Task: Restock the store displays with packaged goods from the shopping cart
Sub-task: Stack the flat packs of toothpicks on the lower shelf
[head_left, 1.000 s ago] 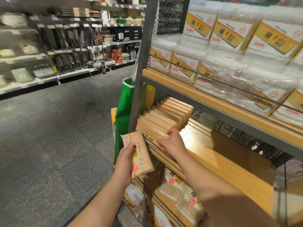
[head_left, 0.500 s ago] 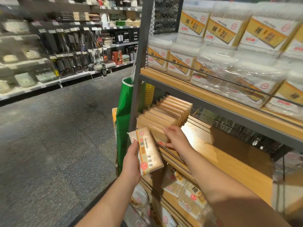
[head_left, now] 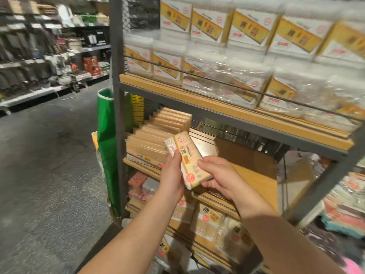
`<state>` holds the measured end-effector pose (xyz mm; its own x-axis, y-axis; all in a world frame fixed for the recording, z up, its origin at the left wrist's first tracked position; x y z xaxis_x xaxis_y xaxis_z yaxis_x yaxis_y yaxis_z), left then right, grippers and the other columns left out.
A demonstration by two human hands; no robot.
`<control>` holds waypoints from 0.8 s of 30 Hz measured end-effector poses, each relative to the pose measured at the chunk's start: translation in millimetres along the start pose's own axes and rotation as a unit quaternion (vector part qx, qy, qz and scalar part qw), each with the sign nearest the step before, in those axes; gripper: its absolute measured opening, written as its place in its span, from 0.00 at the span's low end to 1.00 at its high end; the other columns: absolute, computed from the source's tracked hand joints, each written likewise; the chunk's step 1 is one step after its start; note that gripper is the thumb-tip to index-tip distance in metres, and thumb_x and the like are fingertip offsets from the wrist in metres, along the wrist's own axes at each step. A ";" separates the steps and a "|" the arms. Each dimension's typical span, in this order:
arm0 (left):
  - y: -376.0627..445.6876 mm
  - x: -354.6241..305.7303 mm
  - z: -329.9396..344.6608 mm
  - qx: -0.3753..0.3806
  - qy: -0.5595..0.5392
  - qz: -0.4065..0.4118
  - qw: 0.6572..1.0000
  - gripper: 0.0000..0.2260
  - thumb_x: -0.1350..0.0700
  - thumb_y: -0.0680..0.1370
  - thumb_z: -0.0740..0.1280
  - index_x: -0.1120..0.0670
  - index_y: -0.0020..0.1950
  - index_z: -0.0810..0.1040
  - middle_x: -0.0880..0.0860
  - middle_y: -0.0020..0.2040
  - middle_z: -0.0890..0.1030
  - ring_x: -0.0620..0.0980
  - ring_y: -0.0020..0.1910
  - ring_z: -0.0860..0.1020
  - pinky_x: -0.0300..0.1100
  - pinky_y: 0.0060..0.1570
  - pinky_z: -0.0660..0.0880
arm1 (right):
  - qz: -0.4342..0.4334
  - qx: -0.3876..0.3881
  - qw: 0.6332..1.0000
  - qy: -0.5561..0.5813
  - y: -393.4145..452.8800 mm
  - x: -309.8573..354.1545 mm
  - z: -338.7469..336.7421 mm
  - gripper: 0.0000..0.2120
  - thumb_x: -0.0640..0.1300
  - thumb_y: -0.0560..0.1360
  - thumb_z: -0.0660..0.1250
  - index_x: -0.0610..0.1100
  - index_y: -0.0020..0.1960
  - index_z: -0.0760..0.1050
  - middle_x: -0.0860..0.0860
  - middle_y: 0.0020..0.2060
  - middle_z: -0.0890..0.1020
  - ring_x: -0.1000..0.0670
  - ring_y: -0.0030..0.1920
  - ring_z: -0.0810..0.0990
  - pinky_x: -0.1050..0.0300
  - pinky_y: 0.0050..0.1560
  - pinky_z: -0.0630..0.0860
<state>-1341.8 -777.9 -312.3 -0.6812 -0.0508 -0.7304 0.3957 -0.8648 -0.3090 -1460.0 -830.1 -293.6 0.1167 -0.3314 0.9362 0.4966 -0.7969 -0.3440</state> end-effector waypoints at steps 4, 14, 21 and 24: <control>0.5 2.4 11.1 0.056 0.088 -0.028 0.994 0.10 0.53 0.84 0.58 0.55 0.58 0.78 0.54 0.50 0.83 0.49 0.45 0.81 0.43 0.45 0.73 | -0.017 -0.101 0.995 -0.012 2.6 -2.0 -31.1 0.08 0.43 0.79 0.68 0.42 0.56 0.76 0.45 0.41 0.85 0.51 0.35 0.83 0.63 0.26 0.75; 32.2 -18.4 18.3 0.078 0.167 -0.102 0.978 0.22 0.51 0.82 0.62 0.53 0.75 0.66 0.56 0.73 0.69 0.57 0.73 0.66 0.48 0.65 0.69 | 0.017 -0.246 0.944 -0.218 68.0 22.4 -75.6 0.10 0.45 0.76 0.71 0.41 0.55 0.81 0.49 0.42 0.83 0.50 0.44 0.82 0.54 0.52 0.80; 61.1 -20.8 13.7 0.099 0.230 -0.096 0.963 0.21 0.48 0.81 0.64 0.52 0.72 0.69 0.56 0.68 0.73 0.56 0.68 0.71 0.52 0.69 0.68 | -0.054 -0.278 0.915 -0.288 114.2 33.8 -80.8 0.20 0.42 0.75 0.73 0.46 0.66 0.75 0.47 0.58 0.80 0.51 0.46 0.78 0.67 0.31 0.71; 71.8 -14.9 8.2 0.099 0.256 -0.099 0.957 0.22 0.48 0.81 0.64 0.53 0.74 0.68 0.56 0.69 0.73 0.55 0.65 0.72 0.49 0.67 0.70 | -0.072 -0.282 0.927 -0.237 130.4 25.4 -91.1 0.21 0.44 0.75 0.73 0.48 0.66 0.73 0.50 0.56 0.78 0.53 0.44 0.78 0.69 0.32 0.73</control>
<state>-1308.3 -843.3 -318.6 -0.3194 0.3308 -0.8880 0.1319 -0.9124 -0.3873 -1470.6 -988.5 -321.2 0.5155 -0.0496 0.8555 0.0224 -0.9972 -0.0713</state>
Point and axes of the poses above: each hand's wrist, its own y-axis towards the middle knuckle, its own z-axis out of the palm, x = y × z, the point moved 4 cm from there along y, towards the middle knuckle
